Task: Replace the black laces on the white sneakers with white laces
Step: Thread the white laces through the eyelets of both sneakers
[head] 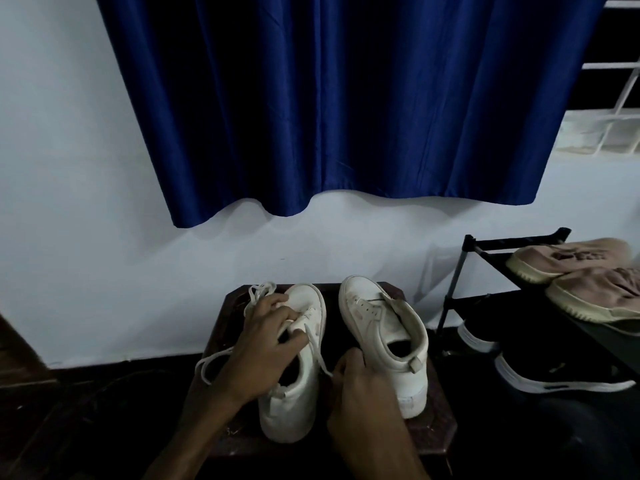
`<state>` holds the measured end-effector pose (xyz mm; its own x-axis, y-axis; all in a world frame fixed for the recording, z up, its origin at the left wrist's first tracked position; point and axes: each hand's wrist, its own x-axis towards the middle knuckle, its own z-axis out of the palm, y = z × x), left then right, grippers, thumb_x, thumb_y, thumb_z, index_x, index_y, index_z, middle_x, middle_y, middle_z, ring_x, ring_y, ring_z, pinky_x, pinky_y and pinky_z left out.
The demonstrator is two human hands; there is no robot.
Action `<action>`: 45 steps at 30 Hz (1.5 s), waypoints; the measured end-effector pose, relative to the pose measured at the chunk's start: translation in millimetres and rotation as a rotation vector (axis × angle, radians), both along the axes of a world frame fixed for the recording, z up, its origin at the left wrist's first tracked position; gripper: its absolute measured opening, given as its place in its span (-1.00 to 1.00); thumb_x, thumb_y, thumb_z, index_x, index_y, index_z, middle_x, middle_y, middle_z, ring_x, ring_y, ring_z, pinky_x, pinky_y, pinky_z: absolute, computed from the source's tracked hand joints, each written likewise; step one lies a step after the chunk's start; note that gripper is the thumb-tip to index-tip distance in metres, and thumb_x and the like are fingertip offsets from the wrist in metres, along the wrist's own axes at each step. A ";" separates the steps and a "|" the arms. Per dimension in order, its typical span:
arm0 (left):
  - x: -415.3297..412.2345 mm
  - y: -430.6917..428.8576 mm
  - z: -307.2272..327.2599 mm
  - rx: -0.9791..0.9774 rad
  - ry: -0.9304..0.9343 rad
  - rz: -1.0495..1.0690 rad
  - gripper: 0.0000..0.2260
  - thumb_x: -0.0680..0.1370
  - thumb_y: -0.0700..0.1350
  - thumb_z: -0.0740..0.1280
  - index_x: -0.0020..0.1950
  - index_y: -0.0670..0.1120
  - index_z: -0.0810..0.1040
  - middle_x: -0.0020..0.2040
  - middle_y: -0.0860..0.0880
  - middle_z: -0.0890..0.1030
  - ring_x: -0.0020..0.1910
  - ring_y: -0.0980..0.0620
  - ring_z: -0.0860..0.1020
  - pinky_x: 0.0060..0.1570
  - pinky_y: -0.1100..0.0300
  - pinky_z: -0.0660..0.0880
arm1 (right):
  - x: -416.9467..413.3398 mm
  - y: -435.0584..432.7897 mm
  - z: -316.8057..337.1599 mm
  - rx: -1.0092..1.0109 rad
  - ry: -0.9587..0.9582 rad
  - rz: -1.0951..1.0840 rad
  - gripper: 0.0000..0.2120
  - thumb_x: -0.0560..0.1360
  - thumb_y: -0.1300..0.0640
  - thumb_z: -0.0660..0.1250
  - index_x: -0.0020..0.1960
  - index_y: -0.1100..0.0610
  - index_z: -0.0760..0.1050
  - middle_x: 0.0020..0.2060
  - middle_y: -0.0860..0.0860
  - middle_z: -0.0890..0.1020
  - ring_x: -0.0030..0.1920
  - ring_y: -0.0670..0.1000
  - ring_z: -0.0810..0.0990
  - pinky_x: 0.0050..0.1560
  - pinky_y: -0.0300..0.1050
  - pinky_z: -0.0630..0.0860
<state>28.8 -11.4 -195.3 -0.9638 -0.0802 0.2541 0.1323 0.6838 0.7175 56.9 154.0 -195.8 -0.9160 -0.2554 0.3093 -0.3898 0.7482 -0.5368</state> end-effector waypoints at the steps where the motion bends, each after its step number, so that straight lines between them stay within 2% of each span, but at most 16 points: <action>1: -0.9 0.6 -0.3 0.005 0.014 -0.031 -0.45 0.27 0.25 0.13 0.05 -0.04 0.60 0.33 0.16 0.30 0.31 0.26 0.21 0.24 0.53 0.06 | 2.1 5.6 1.0 0.043 -0.050 -0.012 -0.90 0.50 0.08 0.12 -0.01 0.07 0.24 -0.15 -0.02 0.59 -0.01 0.09 0.64 -0.20 -0.11 0.38; 3: -3.0 1.2 -1.1 -0.009 0.021 -0.098 -0.54 0.29 0.21 0.18 0.04 0.02 0.61 0.40 0.21 0.24 0.39 0.19 0.20 0.38 0.29 0.11 | 2.7 16.1 7.4 0.120 -0.211 -0.019 -0.86 0.57 0.16 0.14 0.12 0.09 0.27 0.10 0.04 0.59 0.16 0.09 0.58 -0.05 -0.11 0.39; 5: -5.2 -1.9 -1.5 -0.028 0.001 -0.144 -0.59 0.32 0.17 0.20 0.05 0.05 0.61 0.44 0.28 0.19 0.43 0.16 0.20 0.40 0.11 0.18 | -5.7 16.0 14.8 0.113 -0.101 -0.024 -0.81 0.62 0.10 0.09 0.20 0.13 0.30 0.10 0.06 0.59 0.11 0.07 0.59 -0.12 -0.13 0.36; 10: -5.5 -3.8 -5.5 -0.036 -0.029 -0.160 -0.65 0.33 0.18 0.23 0.05 0.13 0.58 0.45 0.28 0.20 0.44 0.39 0.08 0.46 0.07 0.15 | -29.8 -12.8 19.2 0.239 0.093 -0.028 -0.68 0.63 0.01 -0.02 0.26 0.14 0.34 0.06 0.08 0.62 0.03 0.15 0.64 -0.17 -0.04 0.47; 14: -5.8 -1.8 -4.9 -0.102 -0.020 -0.074 -0.73 0.30 0.24 0.20 -0.03 0.30 0.47 0.36 0.24 0.31 0.37 0.26 0.26 0.44 -0.04 0.19 | -19.0 -15.1 6.4 0.289 0.090 -0.048 -0.88 0.36 0.03 0.26 -0.27 0.06 0.51 -0.51 0.01 0.55 -0.60 0.02 0.53 -0.59 -0.20 0.12; 17: -6.8 -1.7 -5.1 -0.109 -0.010 -0.061 -0.78 0.30 0.23 0.21 -0.07 0.36 0.43 0.34 0.13 0.40 0.36 0.13 0.35 0.40 -0.13 0.22 | 5.2 -2.4 -19.9 0.371 0.075 -0.013 -0.77 0.25 0.06 0.20 -0.54 0.07 0.47 -0.70 0.07 0.41 -0.76 0.04 0.39 -0.75 -0.25 0.20; 19: -6.9 -0.5 -4.2 -0.097 -0.041 -0.068 -0.78 0.29 0.25 0.18 -0.09 0.35 0.42 0.38 0.16 0.35 0.40 0.18 0.27 0.43 -0.11 0.15 | 20.5 13.9 -10.3 0.434 -0.063 -0.054 -0.80 0.25 0.18 0.27 -0.53 0.09 0.53 -0.65 0.10 0.47 -0.69 0.07 0.47 -0.69 -0.14 0.36; 21: -7.6 0.4 -3.1 -0.077 -0.038 -0.070 -0.76 0.28 0.25 0.16 -0.08 0.30 0.43 0.40 0.15 0.33 0.42 0.19 0.24 0.44 -0.10 0.14 | 15.7 17.4 16.5 0.451 -0.072 -0.034 -0.71 0.53 0.29 0.13 -0.05 0.08 0.60 -0.16 0.12 0.66 -0.18 0.11 0.69 -0.30 0.00 0.54; 22: -6.9 0.6 -3.6 -0.071 -0.036 -0.068 -0.74 0.29 0.26 0.16 -0.07 0.28 0.45 0.40 0.14 0.33 0.42 0.18 0.23 0.44 -0.10 0.14 | 10.3 17.0 20.5 0.403 -0.012 -0.015 -0.75 0.62 0.22 0.06 0.14 0.10 0.49 0.05 0.09 0.60 0.04 0.10 0.64 -0.17 -0.04 0.49; 23: -6.2 1.0 -3.9 -0.074 -0.033 -0.068 -0.71 0.30 0.27 0.16 -0.05 0.25 0.46 0.40 0.13 0.33 0.42 0.19 0.23 0.44 -0.10 0.14 | 5.1 11.8 32.4 0.375 0.037 -0.022 -0.80 0.63 0.15 0.10 0.18 0.13 0.43 0.08 0.07 0.57 0.07 0.10 0.61 -0.19 -0.08 0.42; 29: -1.7 5.1 -3.1 -0.143 -0.052 -0.015 -0.41 0.29 0.34 0.06 0.15 0.11 0.57 0.33 0.29 0.23 0.42 0.18 0.23 0.46 -0.08 0.08 | -33.0 -30.3 19.2 0.311 0.128 -0.065 -0.79 0.25 0.19 0.49 -0.18 0.13 0.49 -0.37 0.05 0.59 -0.49 0.04 0.59 -0.61 -0.20 0.33; 31: -2.0 5.6 0.6 -0.150 -0.061 -0.011 -0.43 0.26 0.33 0.06 0.12 0.13 0.56 0.33 0.29 0.23 0.40 0.23 0.21 0.46 -0.08 0.06 | -27.9 -26.8 16.8 0.346 0.086 -0.059 -0.96 0.28 0.18 0.36 -0.28 0.13 0.51 -0.48 0.04 0.54 -0.59 0.02 0.51 -0.70 -0.23 0.26; 33: -0.8 4.5 3.0 -0.136 -0.070 0.001 -0.47 0.23 0.32 0.07 0.07 0.16 0.54 0.39 0.23 0.26 0.33 0.32 0.16 0.46 -0.04 0.03 | -16.1 -16.9 0.3 0.396 0.093 -0.049 -0.79 0.31 0.19 0.12 -0.41 0.16 0.49 -0.57 0.06 0.49 -0.66 0.02 0.47 -0.73 -0.23 0.22; 35: -0.9 3.6 1.3 -0.135 -0.059 0.001 -0.49 0.23 0.32 0.08 0.04 0.16 0.53 0.43 0.18 0.27 0.30 0.35 0.14 0.45 -0.01 0.02 | 2.3 -3.3 -0.9 0.469 0.015 -0.067 -0.78 0.24 0.18 0.21 -0.55 0.21 0.44 -0.67 0.08 0.44 -0.73 0.02 0.43 -0.73 -0.24 0.16; 39: -2.9 5.1 -0.2 -0.132 -0.068 -0.001 -0.46 0.23 0.31 0.07 0.07 0.13 0.55 0.45 0.20 0.25 0.30 0.37 0.11 0.47 -0.03 -0.02 | -0.5 9.5 23.5 0.590 -0.056 -0.042 -0.84 0.39 0.14 0.46 -0.11 0.22 0.59 -0.23 0.14 0.66 -0.27 0.12 0.69 -0.43 -0.08 0.49; 45: 2.5 7.4 -0.8 -0.171 -0.086 0.043 -0.40 0.24 0.34 0.03 0.13 0.14 0.55 0.48 0.22 0.20 0.43 0.25 0.15 0.48 -0.06 -0.08 | -28.0 -27.2 21.0 0.373 0.047 -0.056 -0.80 0.26 0.13 0.49 -0.19 0.11 0.51 -0.40 0.03 0.59 -0.52 0.04 0.57 -0.58 -0.21 0.14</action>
<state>31.2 -4.1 -196.1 -0.9792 -0.0842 0.1843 0.0437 0.8004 0.5978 29.0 126.8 -174.8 -0.9189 -0.3080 0.2465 -0.3603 0.9098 -0.2062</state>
